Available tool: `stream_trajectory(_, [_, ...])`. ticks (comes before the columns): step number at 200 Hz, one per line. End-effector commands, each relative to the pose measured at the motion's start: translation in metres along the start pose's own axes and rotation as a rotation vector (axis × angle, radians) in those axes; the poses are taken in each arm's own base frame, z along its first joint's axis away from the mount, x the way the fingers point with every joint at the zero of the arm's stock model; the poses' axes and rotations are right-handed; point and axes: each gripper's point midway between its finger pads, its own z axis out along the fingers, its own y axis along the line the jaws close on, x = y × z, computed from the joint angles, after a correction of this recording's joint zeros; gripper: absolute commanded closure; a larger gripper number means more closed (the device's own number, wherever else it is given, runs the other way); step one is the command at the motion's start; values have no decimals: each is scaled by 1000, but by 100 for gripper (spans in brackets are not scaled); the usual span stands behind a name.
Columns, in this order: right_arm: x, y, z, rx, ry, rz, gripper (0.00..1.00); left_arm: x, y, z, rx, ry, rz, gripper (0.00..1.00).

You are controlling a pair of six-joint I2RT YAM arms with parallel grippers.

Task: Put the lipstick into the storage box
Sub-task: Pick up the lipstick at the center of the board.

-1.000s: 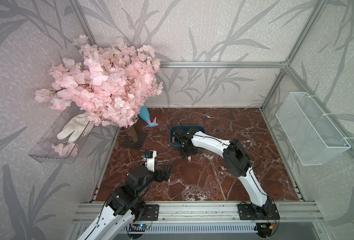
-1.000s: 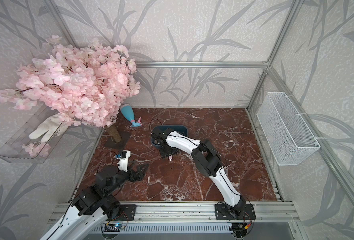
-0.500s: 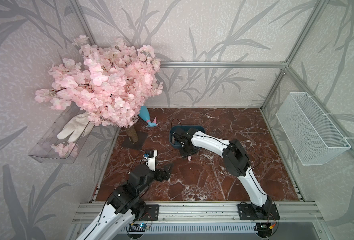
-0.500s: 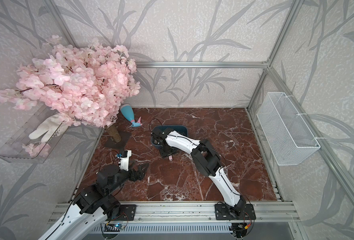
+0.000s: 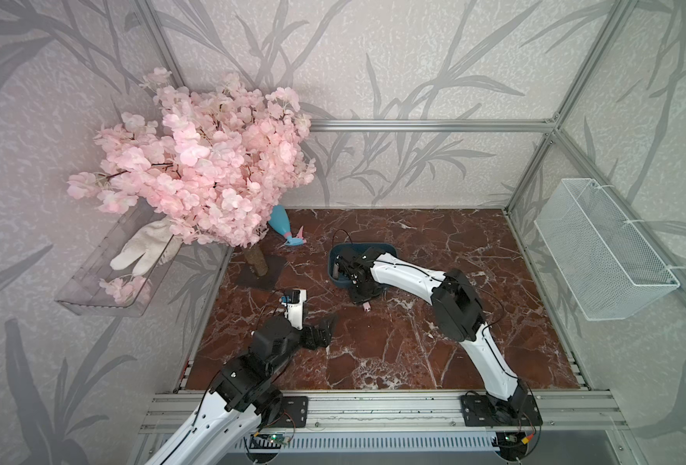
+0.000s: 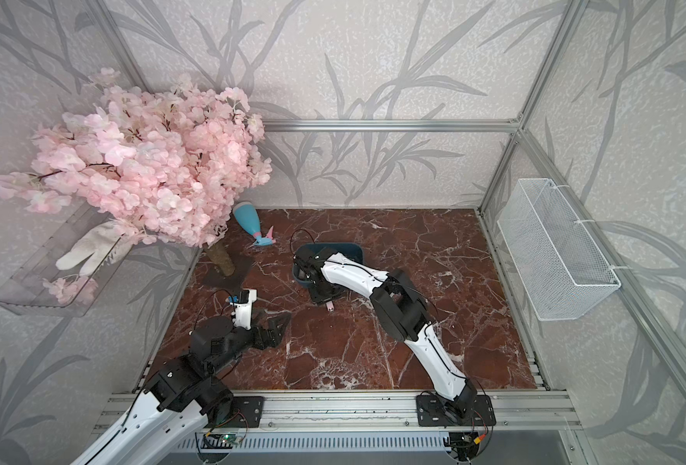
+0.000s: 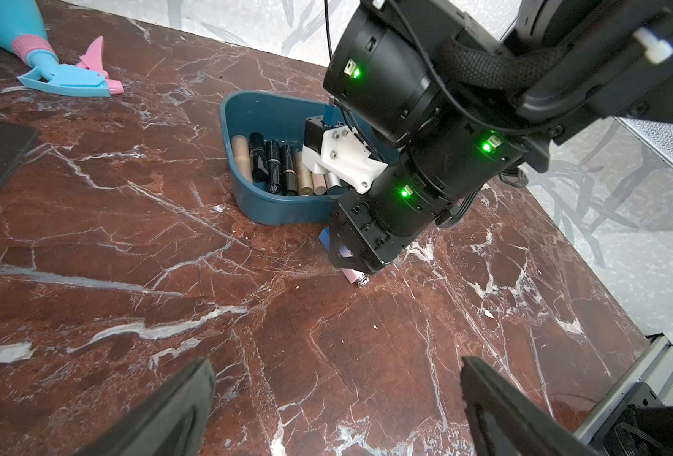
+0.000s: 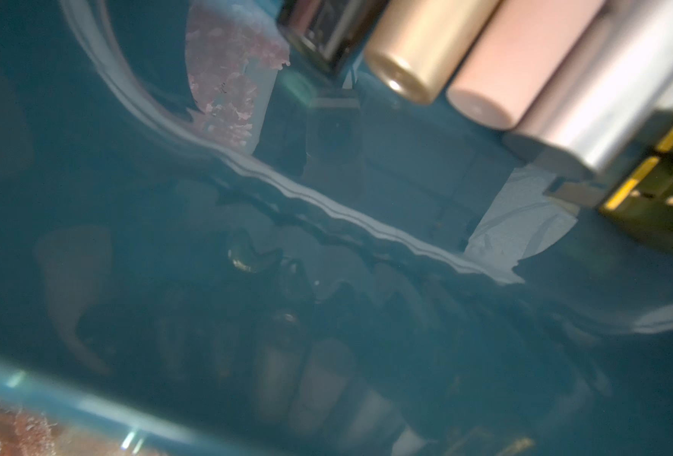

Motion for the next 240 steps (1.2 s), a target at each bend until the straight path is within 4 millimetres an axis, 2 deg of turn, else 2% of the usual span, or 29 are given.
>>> stream_trajectory(1, [5,-6,7,19,31,-1,66,-16,-4,-4,4,-50,9,0])
stream_trajectory(33, [4,-6,4,21,23,-6,75,-17,-4,-4,6,-53,9,0])
stream_trajectory(146, [1,4,-30,-64,-26,-5,76,-23,-6,-8,8,-72,16,0])
stream_trajectory(169, [0,14,-45,-149,-37,1,76,-24,-5,-11,7,-80,16,0])
stream_trajectory(200, [-4,29,-71,-359,-60,75,77,-26,-6,-12,10,-88,10,0])
stream_trajectory(240, [-17,20,-105,-567,-96,249,78,-32,-9,-13,15,-99,-3,0])
